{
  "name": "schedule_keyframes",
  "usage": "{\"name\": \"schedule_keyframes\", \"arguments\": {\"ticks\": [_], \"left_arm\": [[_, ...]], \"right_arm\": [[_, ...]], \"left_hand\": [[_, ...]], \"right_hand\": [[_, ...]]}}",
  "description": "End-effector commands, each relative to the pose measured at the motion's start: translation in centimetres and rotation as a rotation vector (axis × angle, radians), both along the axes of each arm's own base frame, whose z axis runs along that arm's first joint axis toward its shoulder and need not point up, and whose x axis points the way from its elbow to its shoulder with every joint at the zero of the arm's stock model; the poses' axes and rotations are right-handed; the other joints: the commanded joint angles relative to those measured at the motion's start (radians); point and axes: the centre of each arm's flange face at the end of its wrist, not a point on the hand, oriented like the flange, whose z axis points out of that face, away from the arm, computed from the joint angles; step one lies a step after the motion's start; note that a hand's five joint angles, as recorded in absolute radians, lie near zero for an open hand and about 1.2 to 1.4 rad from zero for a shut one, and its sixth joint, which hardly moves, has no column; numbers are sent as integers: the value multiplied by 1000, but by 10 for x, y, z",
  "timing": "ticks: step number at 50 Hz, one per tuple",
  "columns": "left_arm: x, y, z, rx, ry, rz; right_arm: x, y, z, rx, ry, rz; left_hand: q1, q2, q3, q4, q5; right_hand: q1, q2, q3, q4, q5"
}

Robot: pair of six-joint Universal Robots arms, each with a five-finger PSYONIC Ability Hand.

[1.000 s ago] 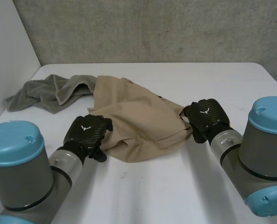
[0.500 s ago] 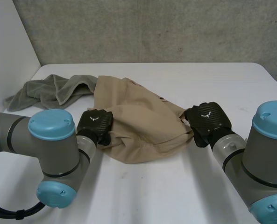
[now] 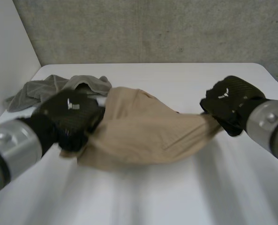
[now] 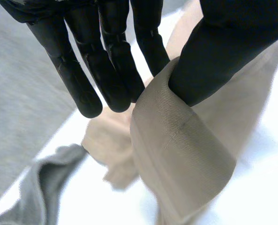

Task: Fold the laundry.

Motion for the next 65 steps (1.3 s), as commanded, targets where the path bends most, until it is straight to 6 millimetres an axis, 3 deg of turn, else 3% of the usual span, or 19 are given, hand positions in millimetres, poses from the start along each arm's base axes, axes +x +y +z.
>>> {"name": "schedule_keyframes", "arguments": {"ticks": [1, 5, 9, 15, 18, 20, 22, 23, 27, 32, 35, 40, 45, 51, 52, 55, 56, 60, 65], "left_arm": [[9, 11, -34, 96, -150, -56], [0, -11, -62, 112, -165, -50], [-12, -44, -81, 71, -150, -32], [-37, -102, -73, -112, -79, 18], [-50, -137, -44, -299, -3, 87], [-57, -152, -20, -414, 57, 118], [-65, -168, 21, -594, 164, 155], [-68, -171, 36, -654, 204, 162], [-69, -176, 106, -913, 402, 218], [-65, -167, 150, -1062, 588, 274], [-62, -159, 158, -1066, 662, 266], [-63, -161, 120, -924, 641, 240], [-67, -160, 45, -738, 513, 184], [-69, -151, -49, -510, 362, 156], [-69, -148, -80, -439, 315, 156], [-66, -142, -117, -342, 247, 156], [-63, -135, -136, -280, 207, 156], [-57, -115, -160, -158, 135, 145], [-49, -96, -153, -101, 99, 138]], "right_arm": [[-10, 20, -16, 99, 89, 45], [-8, 17, -39, 170, 118, 52], [3, -4, -70, 211, 130, 50], [25, -48, -57, 67, -28, -21], [34, -71, -39, -11, -134, -62], [42, -91, -9, -121, -261, -102], [46, -101, 17, -212, -361, -117], [49, -110, 45, -314, -474, -123], [52, -121, 108, -560, -735, -100], [49, -121, 145, -762, -882, -97], [47, -118, 146, -786, -879, -107], [50, -122, 110, -683, -789, -130], [50, -123, 51, -511, -668, -156], [52, -116, -58, -237, -473, -147], [52, -115, -73, -205, -442, -146], [49, -108, -126, -98, -313, -146], [49, -106, -134, -84, -289, -144], [42, -99, -152, -29, -214, -149], [32, -79, -144, 37, -158, -144]], "left_hand": [[241, 200, 206, 198, 244], [241, 200, 206, 198, 244], [241, 200, 206, 198, 244], [241, 200, 206, 198, 244], [241, 200, 206, 198, 244], [241, 200, 206, 198, 244], [241, 200, 206, 198, 244], [241, 200, 206, 198, 244], [241, 200, 206, 198, 244], [241, 200, 206, 198, 244], [241, 200, 206, 198, 244], [241, 200, 206, 198, 244], [241, 200, 206, 198, 244], [241, 200, 206, 198, 244], [241, 200, 206, 198, 244], [241, 200, 206, 198, 244], [241, 200, 206, 198, 244], [241, 200, 206, 198, 244], [241, 200, 206, 198, 244]], "right_hand": [[408, 218, 202, 203, 226], [408, 218, 202, 203, 226], [408, 218, 202, 203, 226], [408, 218, 202, 203, 226], [408, 218, 202, 203, 226], [408, 218, 202, 203, 226], [408, 218, 202, 203, 226], [408, 218, 202, 203, 226], [408, 218, 202, 203, 226], [408, 218, 202, 203, 226], [408, 218, 202, 203, 226], [408, 218, 202, 203, 226], [408, 218, 202, 203, 226], [408, 218, 202, 203, 226], [408, 218, 202, 203, 226], [408, 218, 202, 203, 226], [408, 218, 202, 203, 226], [408, 218, 202, 203, 226], [408, 218, 202, 203, 226]]}}
